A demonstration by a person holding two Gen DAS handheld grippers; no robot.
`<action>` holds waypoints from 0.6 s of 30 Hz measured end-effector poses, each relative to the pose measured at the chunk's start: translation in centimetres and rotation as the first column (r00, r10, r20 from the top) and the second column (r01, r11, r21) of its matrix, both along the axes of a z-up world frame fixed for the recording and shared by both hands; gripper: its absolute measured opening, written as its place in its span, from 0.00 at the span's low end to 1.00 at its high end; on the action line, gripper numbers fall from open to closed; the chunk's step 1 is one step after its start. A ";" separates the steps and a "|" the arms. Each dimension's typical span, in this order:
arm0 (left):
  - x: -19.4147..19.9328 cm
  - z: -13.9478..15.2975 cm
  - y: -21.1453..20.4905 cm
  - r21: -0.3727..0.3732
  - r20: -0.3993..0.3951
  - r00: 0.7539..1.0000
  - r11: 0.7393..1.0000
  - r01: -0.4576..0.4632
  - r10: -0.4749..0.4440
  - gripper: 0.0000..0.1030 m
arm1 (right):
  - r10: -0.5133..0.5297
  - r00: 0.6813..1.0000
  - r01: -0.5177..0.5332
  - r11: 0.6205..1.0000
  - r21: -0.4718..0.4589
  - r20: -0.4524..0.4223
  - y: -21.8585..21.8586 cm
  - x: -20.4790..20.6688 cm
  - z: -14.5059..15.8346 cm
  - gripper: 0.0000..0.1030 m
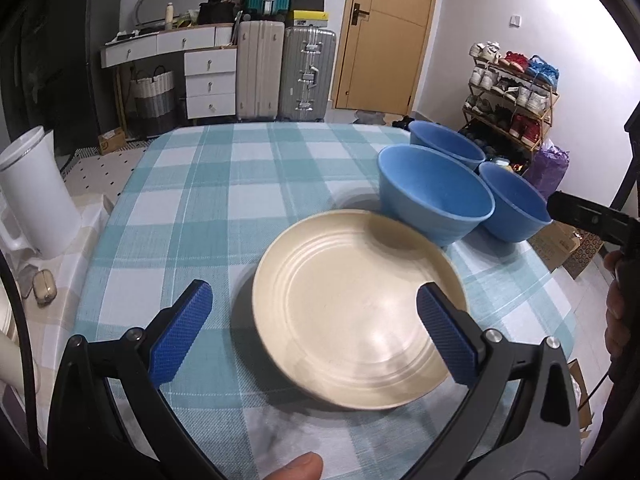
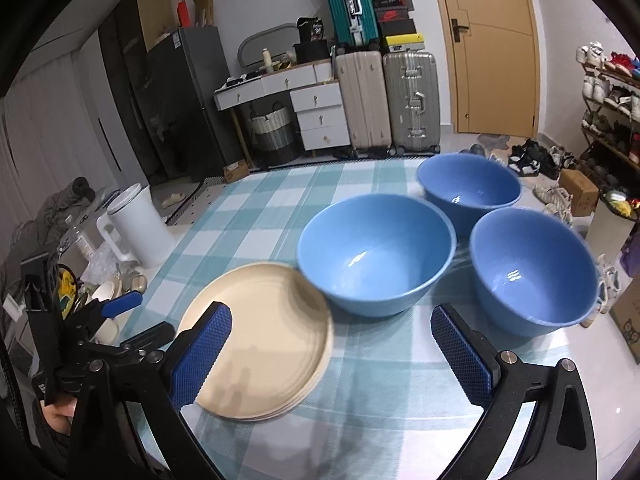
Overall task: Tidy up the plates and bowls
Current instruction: 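Move both tools toward the largest blue bowl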
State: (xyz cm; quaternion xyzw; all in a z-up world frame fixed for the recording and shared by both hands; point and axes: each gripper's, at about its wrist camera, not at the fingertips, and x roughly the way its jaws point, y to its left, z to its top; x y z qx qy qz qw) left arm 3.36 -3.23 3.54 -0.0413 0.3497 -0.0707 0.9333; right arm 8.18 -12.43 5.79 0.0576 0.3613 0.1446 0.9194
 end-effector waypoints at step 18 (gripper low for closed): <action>3.5 5.3 -4.9 -0.035 0.046 0.995 0.996 0.088 -0.086 0.99 | -0.058 0.994 0.063 0.997 -0.050 0.096 -4.6 0.0 6.1 0.99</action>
